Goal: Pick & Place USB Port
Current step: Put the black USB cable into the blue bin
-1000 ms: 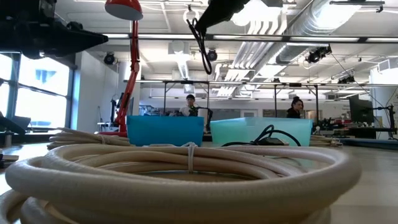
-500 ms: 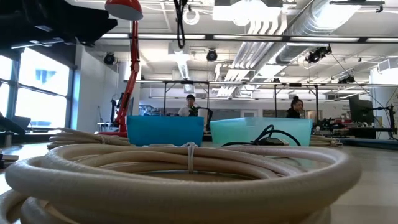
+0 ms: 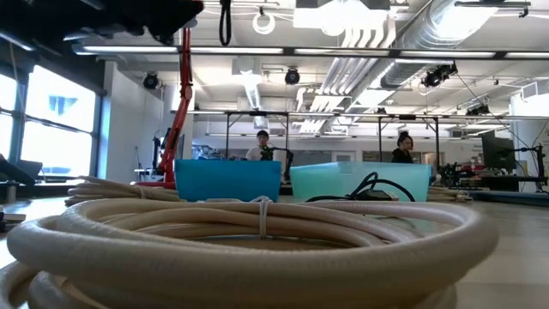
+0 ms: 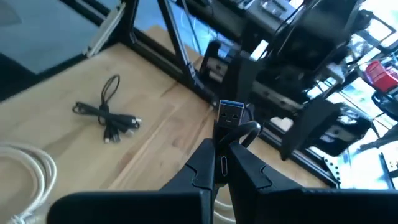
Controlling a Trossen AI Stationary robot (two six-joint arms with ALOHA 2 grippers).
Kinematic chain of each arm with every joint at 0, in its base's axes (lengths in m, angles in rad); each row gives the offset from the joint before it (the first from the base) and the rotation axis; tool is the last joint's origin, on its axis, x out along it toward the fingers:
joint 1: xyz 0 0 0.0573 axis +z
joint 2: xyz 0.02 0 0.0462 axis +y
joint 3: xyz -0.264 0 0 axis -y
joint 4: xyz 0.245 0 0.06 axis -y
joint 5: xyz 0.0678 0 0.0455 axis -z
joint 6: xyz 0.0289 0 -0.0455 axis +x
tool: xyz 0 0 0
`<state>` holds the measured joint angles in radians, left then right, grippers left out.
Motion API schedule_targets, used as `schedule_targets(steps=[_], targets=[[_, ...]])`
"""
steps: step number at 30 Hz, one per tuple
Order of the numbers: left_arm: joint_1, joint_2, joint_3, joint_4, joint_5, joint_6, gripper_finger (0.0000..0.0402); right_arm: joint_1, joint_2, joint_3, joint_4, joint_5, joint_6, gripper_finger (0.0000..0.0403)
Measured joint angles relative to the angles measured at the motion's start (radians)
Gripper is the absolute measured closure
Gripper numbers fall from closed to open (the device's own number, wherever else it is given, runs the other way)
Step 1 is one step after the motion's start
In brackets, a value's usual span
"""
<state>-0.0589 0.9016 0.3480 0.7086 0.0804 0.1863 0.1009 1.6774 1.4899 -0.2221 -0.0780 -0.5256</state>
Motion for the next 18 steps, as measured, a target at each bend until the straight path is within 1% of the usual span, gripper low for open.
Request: schedule_targets(steps=[4,7,9,11,18], targets=[[0.0,0.094,0.079,-0.003,0.074,-0.001,0.0176,0.001,0.031,0.0,0.017,0.016,-0.041,0.0389],[0.0,0.146,0.116,-0.009,0.119,-0.007,0.0176,0.007,0.033,0.001,0.039,0.072,-0.05,0.0389],[0.0,0.167,0.127,-0.013,0.127,-0.016,0.0176,0.011,0.028,0.003,0.035,0.089,-0.063,0.0389],[0.0,0.179,0.138,-0.019,0.127,-0.015,0.0176,0.013,0.022,0.003,0.032,0.081,-0.067,0.0389],[0.0,0.182,0.139,-0.04,0.115,-0.001,0.0176,0.013,0.019,0.004,0.033,0.07,-0.062,0.0389]])
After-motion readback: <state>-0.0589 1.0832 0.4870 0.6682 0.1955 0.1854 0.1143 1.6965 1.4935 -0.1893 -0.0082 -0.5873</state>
